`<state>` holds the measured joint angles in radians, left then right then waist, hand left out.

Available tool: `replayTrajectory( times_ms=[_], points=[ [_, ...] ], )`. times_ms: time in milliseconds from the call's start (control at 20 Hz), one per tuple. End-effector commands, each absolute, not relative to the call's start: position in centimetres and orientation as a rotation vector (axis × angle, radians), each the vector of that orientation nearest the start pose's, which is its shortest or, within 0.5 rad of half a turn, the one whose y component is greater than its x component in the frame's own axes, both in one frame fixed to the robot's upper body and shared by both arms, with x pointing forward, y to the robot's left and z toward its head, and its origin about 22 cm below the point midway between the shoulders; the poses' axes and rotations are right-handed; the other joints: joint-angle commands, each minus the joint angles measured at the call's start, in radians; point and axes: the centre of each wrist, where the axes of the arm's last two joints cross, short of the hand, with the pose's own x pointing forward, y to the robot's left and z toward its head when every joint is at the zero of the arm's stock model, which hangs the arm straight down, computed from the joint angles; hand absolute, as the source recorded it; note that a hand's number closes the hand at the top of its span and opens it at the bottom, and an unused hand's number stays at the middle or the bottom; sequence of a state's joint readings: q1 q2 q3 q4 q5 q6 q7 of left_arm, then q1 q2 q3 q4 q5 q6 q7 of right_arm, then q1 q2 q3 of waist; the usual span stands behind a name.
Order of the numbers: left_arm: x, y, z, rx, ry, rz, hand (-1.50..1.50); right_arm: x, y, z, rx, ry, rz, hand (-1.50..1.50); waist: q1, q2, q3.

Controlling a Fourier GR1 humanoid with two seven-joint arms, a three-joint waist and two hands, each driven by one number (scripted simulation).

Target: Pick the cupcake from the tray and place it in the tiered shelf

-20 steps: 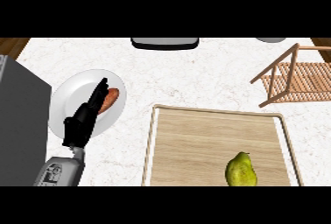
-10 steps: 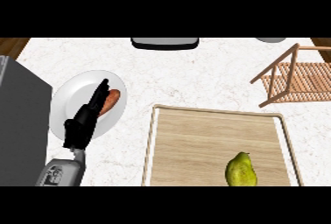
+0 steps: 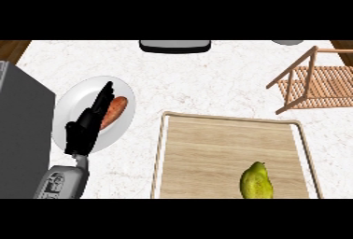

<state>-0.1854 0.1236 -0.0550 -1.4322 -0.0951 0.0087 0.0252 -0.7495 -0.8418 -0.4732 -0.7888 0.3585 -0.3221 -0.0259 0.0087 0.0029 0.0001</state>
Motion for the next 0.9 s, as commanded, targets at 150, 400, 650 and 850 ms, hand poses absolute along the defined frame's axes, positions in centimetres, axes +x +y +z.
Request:
replayTrajectory(
  times_ms=[150, 400, 650, 850],
  points=[
    [28.5, 22.9, 0.9, 0.097, -1.58, -0.248, 0.0, 33.3, -51.6, 23.9, -1.191, -1.629, -0.281, -1.5, 0.001, 0.0, 0.0],
    [28.2, 23.1, 1.5, 0.111, -1.586, -0.28, 0.0, 33.1, -51.2, 23.7, -1.08, -1.691, -0.275, -1.5, -0.003, -0.003, 0.0],
    [28.8, 19.6, 2.1, 0.108, -1.591, -0.25, 0.0, 31.4, -52.5, 27.5, -1.001, -1.744, -0.342, -1.5, -0.01, -0.003, 0.0],
    [29.3, 21.6, 1.9, 0.104, -1.574, -0.269, 0.0, 30.7, -53.4, 29.5, -0.928, -1.807, -0.588, -1.5, -0.007, -0.001, 0.001]
  ],
)
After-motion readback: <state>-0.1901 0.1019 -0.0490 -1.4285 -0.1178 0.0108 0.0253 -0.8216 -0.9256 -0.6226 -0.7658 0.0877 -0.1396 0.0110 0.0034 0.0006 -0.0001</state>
